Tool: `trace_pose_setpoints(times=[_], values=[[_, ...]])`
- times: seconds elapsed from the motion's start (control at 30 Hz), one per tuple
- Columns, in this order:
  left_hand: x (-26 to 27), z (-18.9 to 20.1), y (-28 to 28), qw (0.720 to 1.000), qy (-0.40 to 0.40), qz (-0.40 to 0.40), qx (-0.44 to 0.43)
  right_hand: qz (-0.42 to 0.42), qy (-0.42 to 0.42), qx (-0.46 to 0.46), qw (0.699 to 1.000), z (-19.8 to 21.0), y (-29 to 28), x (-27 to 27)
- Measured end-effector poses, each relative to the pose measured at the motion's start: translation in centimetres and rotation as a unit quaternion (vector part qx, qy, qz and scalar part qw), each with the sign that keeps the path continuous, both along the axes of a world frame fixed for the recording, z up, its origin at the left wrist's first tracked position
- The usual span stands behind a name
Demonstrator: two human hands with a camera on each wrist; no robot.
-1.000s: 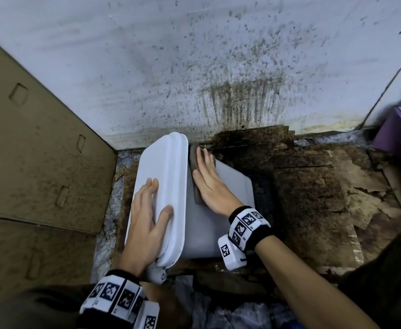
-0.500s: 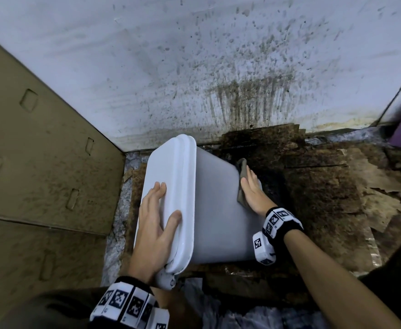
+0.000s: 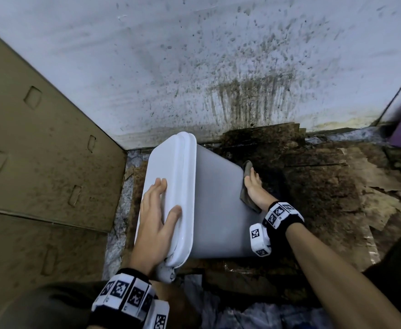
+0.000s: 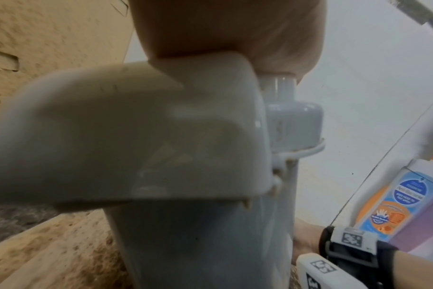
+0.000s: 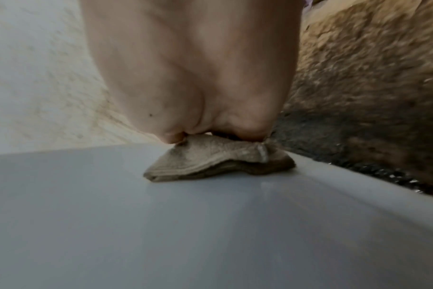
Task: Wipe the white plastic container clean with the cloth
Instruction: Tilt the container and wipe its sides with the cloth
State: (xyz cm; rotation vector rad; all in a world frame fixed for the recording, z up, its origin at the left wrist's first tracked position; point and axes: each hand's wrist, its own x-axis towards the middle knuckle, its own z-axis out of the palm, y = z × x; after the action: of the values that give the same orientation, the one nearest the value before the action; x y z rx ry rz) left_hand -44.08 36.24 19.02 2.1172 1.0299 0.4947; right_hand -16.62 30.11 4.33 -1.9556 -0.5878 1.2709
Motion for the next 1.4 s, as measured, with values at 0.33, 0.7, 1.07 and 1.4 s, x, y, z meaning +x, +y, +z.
trace_pose_setpoints(times=[0.33,0.7,1.07,1.4], values=[[0.2,0.0,0.0,1.000,0.001,-0.001,0.009,0.103,-0.050,0.183,0.976,10.8,1.3,-7.2],[-0.3,-0.4,0.5,1.000,-0.010,0.005,0.006,0.165,-0.142,0.189,0.958,6.5,1.2,-5.9],[-0.7,-0.1,0.6,1.000,-0.014,0.010,-0.021,0.043,-0.006,-0.010,0.999,-4.5,-2.1,1.0],[-0.8,-0.3,0.7,1.000,-0.005,0.011,-0.008,0.021,-0.037,0.013,0.999,-0.6,-1.5,-2.6]])
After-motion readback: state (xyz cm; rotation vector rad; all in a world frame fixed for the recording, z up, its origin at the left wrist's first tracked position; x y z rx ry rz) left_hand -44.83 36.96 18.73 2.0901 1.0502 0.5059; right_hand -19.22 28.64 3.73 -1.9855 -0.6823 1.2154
